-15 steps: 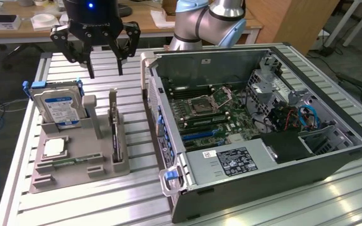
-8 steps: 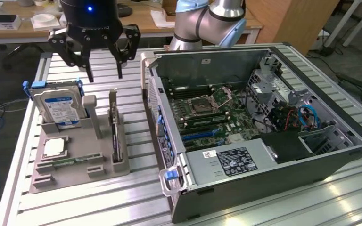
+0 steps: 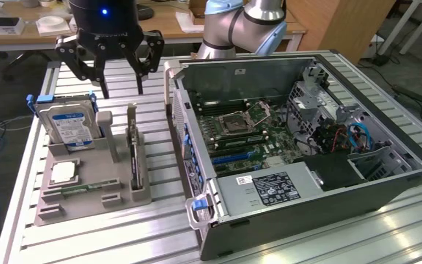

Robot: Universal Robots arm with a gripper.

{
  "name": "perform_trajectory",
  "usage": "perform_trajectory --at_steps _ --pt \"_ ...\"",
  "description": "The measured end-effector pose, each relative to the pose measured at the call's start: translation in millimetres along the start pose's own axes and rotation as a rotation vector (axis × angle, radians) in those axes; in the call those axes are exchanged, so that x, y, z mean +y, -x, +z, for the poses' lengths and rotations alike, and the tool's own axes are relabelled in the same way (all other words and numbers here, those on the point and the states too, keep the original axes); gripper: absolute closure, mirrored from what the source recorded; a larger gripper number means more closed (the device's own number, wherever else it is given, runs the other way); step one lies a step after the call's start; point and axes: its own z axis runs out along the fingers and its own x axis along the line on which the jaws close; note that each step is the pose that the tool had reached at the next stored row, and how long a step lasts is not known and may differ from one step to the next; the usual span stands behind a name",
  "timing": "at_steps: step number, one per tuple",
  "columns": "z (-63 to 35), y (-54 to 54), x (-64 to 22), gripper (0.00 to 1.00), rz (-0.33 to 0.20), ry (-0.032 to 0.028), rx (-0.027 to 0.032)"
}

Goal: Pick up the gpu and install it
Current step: 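Pick up the gpu and move the gpu toward the slot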

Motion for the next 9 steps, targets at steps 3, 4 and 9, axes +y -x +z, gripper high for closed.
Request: perform_trajectory --at_steps 3,4,9 --pt "-0.1 0.0 -1.3 0.41 0.000 -0.0004 0.0001" --pt "-0.2 -0.1 -1.6 0.41 0.000 -0.0005 0.0001" --pt "-0.2 -0.1 -1.9 0.41 0.000 -0.0004 0.0001"
